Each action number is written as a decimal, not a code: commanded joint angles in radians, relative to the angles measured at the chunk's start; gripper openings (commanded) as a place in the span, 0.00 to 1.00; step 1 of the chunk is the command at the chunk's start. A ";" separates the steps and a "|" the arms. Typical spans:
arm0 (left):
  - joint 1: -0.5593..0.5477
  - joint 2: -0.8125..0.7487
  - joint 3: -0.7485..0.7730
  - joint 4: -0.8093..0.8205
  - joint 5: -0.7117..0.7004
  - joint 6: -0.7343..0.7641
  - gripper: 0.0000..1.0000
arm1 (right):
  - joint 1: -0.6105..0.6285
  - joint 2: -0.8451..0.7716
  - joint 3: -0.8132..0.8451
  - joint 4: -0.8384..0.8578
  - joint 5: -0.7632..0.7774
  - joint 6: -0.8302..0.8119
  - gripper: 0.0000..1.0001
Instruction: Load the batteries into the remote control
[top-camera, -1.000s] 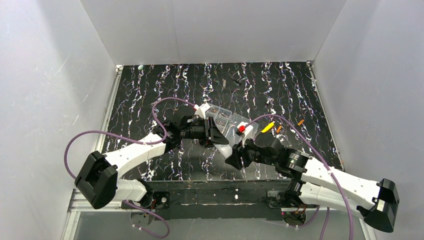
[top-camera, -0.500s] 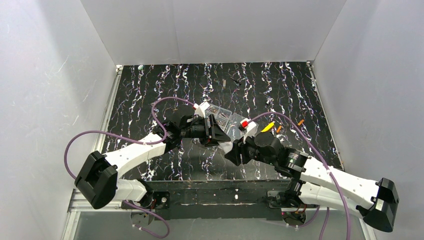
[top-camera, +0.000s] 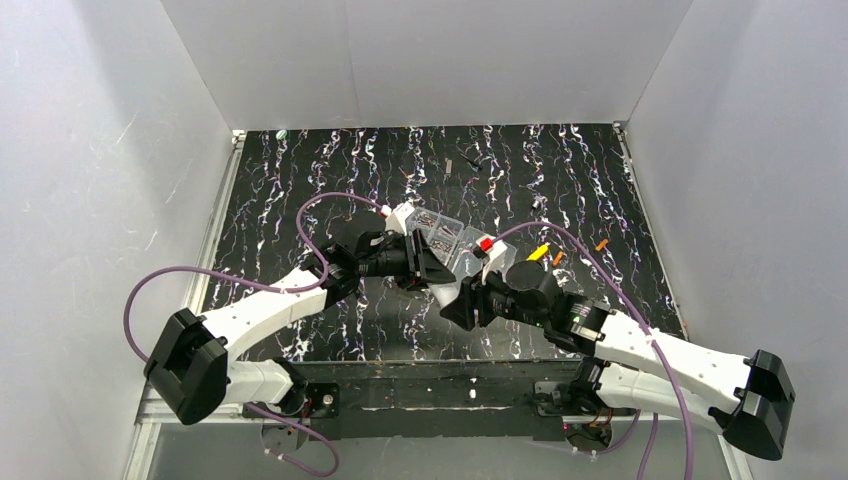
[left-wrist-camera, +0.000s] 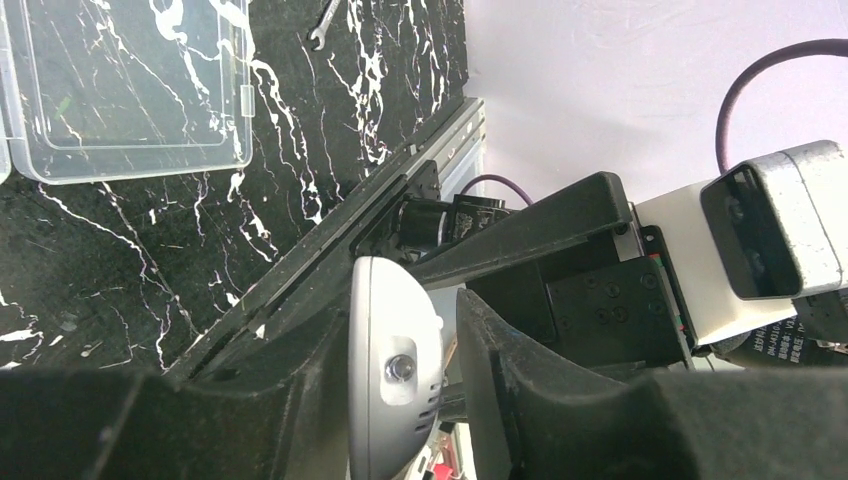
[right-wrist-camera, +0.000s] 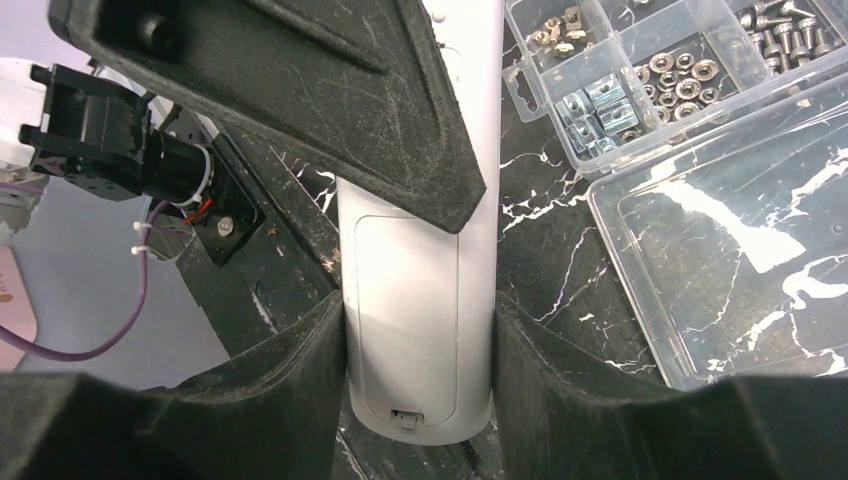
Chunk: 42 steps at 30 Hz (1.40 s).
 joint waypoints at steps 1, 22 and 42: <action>-0.005 -0.049 -0.011 -0.007 -0.004 0.019 0.34 | -0.002 0.011 0.015 0.108 -0.009 0.041 0.01; -0.004 -0.077 -0.070 0.078 0.010 0.037 0.00 | -0.001 0.010 0.102 -0.031 -0.087 -0.096 0.67; -0.004 -0.194 -0.070 -0.116 0.019 0.276 0.00 | -0.001 -0.317 0.025 -0.063 0.167 -0.317 0.67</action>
